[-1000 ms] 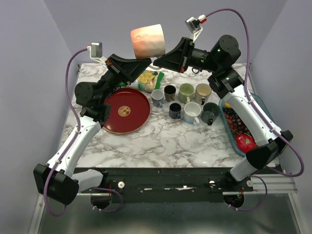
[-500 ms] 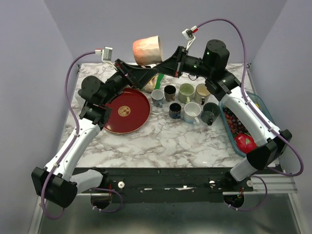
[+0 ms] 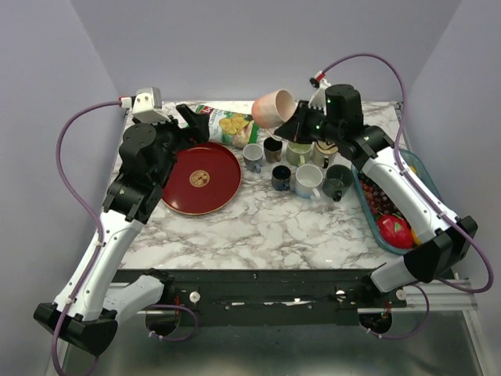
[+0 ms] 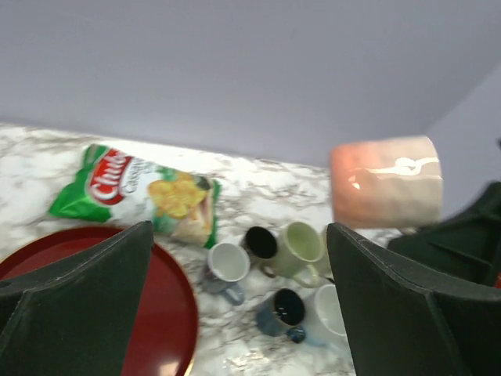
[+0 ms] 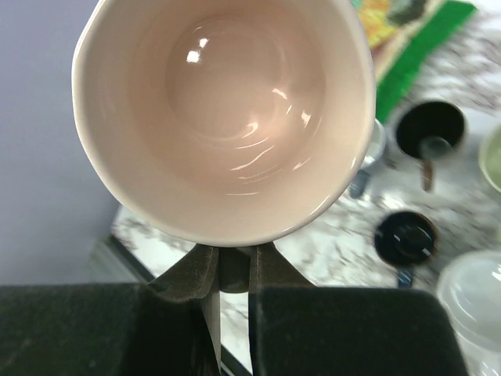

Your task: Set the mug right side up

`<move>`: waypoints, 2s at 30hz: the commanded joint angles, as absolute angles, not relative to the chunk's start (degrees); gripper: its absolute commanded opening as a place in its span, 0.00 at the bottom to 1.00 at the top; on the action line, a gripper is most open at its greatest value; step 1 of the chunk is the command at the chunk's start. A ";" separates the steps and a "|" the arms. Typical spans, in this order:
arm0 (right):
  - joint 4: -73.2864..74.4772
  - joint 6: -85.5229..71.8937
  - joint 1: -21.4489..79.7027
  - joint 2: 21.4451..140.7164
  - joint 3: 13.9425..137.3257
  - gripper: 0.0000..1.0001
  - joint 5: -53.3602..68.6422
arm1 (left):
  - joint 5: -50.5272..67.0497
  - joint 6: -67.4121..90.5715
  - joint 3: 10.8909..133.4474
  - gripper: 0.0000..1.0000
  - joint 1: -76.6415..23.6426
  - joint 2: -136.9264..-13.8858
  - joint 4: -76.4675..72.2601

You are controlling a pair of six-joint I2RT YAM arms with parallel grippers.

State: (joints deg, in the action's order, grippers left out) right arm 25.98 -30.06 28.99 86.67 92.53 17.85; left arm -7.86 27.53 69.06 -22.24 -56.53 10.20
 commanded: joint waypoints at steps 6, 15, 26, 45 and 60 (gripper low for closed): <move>32.34 -20.75 37.96 82.35 82.88 0.01 -3.76 | -20.39 24.61 72.33 0.99 -22.15 -60.37 20.39; 38.06 -20.13 45.26 88.68 82.62 0.01 -9.06 | -19.86 25.92 74.79 0.99 -22.24 -63.54 23.55; 35.69 -22.77 47.11 98.87 82.35 0.01 -9.76 | -17.14 26.37 76.99 0.99 -22.15 -66.97 28.03; 33.57 -22.67 47.37 110.92 86.31 0.04 -13.09 | -11.42 21.80 76.02 0.99 -22.15 -68.55 29.70; 35.07 -23.73 47.37 103.72 84.55 0.86 -12.39 | -14.15 22.24 78.39 0.99 -22.06 -70.84 34.71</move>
State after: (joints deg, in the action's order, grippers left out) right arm 35.22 -22.94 46.94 109.32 84.38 -11.16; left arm -12.62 22.52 75.66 -22.20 -69.73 31.90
